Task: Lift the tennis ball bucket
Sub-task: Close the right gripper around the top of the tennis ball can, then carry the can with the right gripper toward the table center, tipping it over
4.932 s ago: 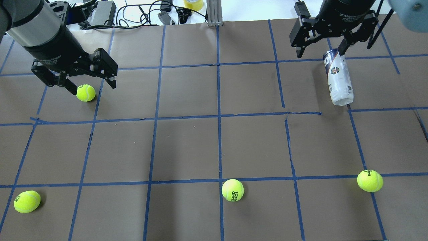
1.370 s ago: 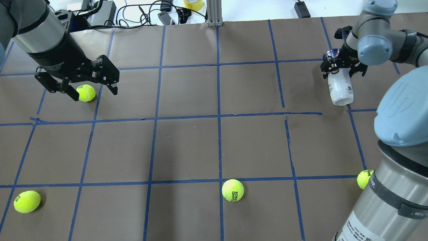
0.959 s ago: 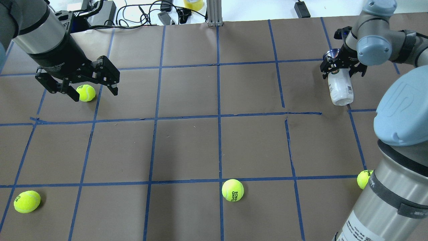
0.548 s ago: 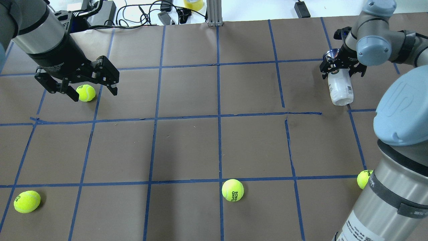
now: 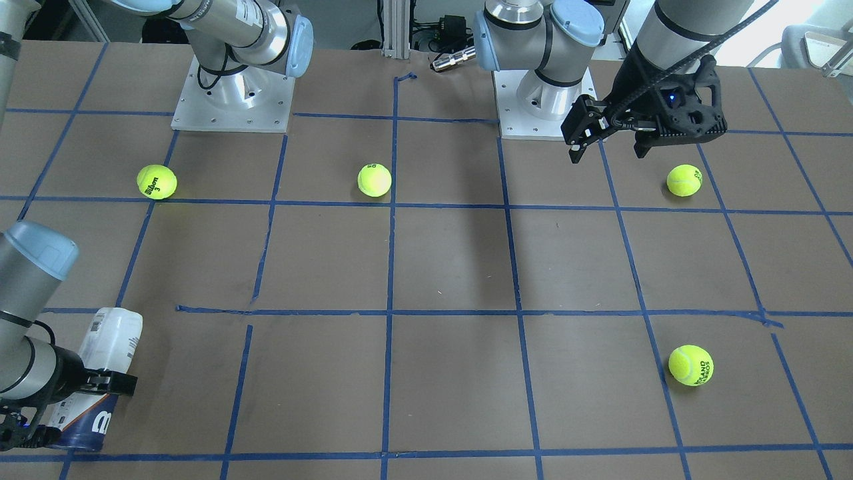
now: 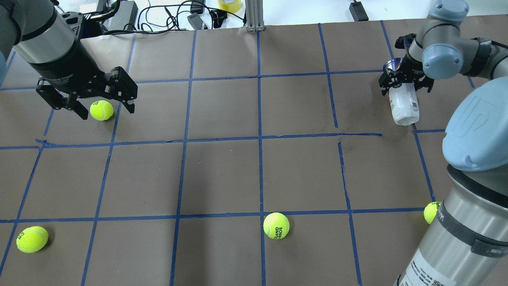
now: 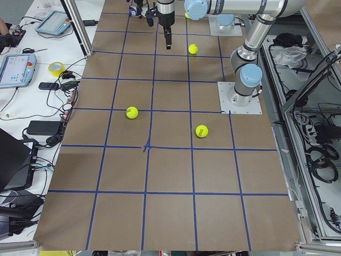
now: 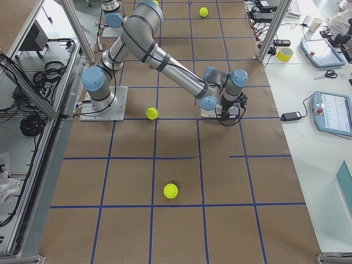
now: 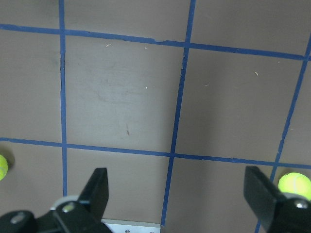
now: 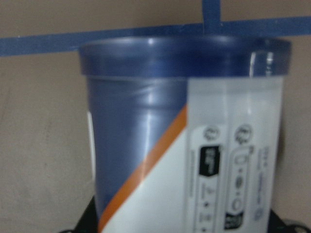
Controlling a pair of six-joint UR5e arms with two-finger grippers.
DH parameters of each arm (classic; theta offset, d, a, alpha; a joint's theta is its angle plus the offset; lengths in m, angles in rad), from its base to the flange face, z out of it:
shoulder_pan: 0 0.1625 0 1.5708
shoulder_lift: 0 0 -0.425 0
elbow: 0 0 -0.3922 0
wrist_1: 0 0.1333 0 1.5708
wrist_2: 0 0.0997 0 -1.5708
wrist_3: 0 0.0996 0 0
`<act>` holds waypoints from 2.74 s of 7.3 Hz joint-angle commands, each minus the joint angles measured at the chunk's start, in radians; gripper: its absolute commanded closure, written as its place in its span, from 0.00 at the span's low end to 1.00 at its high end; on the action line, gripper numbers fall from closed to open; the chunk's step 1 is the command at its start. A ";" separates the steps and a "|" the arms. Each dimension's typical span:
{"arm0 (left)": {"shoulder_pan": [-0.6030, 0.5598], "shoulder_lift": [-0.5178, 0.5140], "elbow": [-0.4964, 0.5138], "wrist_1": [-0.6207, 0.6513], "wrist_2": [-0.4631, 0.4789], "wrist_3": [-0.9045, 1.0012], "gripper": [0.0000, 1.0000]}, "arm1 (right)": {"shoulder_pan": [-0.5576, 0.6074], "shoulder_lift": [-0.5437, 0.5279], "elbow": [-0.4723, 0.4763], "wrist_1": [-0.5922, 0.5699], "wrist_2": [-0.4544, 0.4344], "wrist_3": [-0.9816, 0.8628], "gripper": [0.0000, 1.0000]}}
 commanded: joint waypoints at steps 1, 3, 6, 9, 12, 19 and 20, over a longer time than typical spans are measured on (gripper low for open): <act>0.002 0.000 0.000 0.001 0.001 0.000 0.00 | -0.001 -0.004 -0.003 0.001 -0.005 -0.001 0.15; 0.008 -0.002 0.000 0.001 0.001 0.000 0.00 | -0.001 -0.001 -0.003 -0.006 -0.005 -0.001 0.19; 0.009 -0.002 0.000 -0.001 0.001 0.001 0.00 | 0.002 -0.010 -0.003 -0.014 -0.004 -0.004 0.24; 0.012 0.000 0.000 0.001 0.001 0.001 0.00 | 0.022 -0.058 -0.003 0.001 0.005 -0.005 0.22; 0.009 0.001 0.000 0.002 0.004 0.000 0.00 | 0.184 -0.136 -0.001 0.062 0.009 -0.041 0.23; 0.144 -0.018 0.000 0.090 0.001 0.174 0.00 | 0.557 -0.141 -0.001 -0.062 0.042 -0.427 0.28; 0.169 -0.015 0.002 0.085 -0.002 0.193 0.00 | 0.596 -0.132 0.000 -0.083 0.038 -0.527 0.28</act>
